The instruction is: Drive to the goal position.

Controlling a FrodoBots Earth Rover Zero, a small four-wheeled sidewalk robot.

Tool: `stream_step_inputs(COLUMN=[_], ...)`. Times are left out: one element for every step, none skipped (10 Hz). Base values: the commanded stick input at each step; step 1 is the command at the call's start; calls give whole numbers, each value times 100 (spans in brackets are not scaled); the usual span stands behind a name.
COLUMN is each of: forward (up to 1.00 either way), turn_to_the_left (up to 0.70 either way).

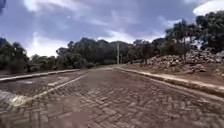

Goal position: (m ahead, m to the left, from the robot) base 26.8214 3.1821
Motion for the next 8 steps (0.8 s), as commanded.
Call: stream_step_inputs(forward=[100, 100, 100, 100, 100, 100, 100, 100], turn_to_the_left=[0, -25, -2, 0, -25, -27, -27, 0])
